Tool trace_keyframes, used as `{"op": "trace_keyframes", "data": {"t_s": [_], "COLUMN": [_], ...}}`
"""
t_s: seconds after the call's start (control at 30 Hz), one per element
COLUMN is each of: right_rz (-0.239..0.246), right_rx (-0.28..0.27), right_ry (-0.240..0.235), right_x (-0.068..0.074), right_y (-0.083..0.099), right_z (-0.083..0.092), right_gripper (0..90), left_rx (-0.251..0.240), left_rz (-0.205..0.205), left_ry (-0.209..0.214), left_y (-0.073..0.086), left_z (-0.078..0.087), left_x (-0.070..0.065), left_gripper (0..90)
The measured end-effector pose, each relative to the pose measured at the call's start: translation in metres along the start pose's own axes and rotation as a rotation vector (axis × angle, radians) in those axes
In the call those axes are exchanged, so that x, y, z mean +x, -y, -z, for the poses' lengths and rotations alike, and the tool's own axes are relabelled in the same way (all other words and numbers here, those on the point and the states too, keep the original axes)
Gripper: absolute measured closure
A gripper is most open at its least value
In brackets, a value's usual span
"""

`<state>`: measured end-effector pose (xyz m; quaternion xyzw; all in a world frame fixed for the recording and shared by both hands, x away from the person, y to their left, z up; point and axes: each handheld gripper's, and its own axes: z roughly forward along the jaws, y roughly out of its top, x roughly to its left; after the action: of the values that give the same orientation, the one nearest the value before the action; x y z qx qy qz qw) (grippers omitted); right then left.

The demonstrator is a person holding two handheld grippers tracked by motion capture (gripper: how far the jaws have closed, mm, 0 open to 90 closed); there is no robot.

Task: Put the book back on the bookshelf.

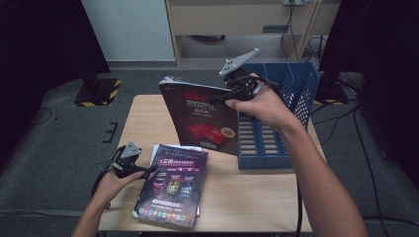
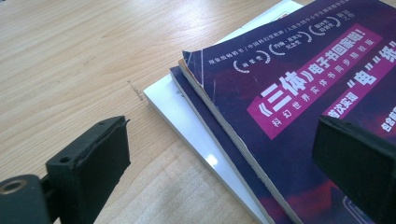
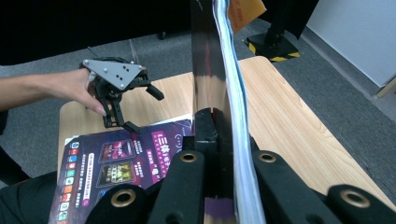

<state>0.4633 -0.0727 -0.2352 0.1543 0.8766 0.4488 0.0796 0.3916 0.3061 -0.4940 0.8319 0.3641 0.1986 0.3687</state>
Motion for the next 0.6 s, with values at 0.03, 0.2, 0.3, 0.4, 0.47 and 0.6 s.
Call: {"op": "trace_keyframes", "data": {"t_s": [0.03,0.2,0.3,0.4,0.47,0.6], "right_rz": [0.004,0.012,0.018,0.016,0.022,0.027], "right_rx": [-0.001,-0.006,-0.010,-0.020,-0.025,-0.031], "right_ry": [0.000,-0.005,-0.006,-0.003,-0.004,-0.008], "right_x": [0.000,-0.006,-0.012,-0.017,-0.021,-0.028], "right_y": [-0.001,-0.004,-0.007,-0.012,-0.015,-0.020], "right_z": [0.002,0.012,0.020,0.029,0.035,0.043], "right_gripper": [87.1,87.1,87.1,87.1,87.1,87.1], "left_rx": [0.000,-0.004,0.001,0.002,0.002,0.016], "left_rz": [-0.003,0.005,0.003,0.003,0.010,0.009], "left_ry": [0.000,-0.005,-0.006,-0.013,-0.019,-0.040], "left_y": [0.000,0.000,0.001,0.002,0.003,0.005], "left_z": [0.000,0.000,0.000,0.001,0.003,0.005], "left_x": [0.000,0.000,0.000,0.000,0.000,0.001], "left_gripper": [3.8,3.8,3.8,3.9,3.9,4.0]}}
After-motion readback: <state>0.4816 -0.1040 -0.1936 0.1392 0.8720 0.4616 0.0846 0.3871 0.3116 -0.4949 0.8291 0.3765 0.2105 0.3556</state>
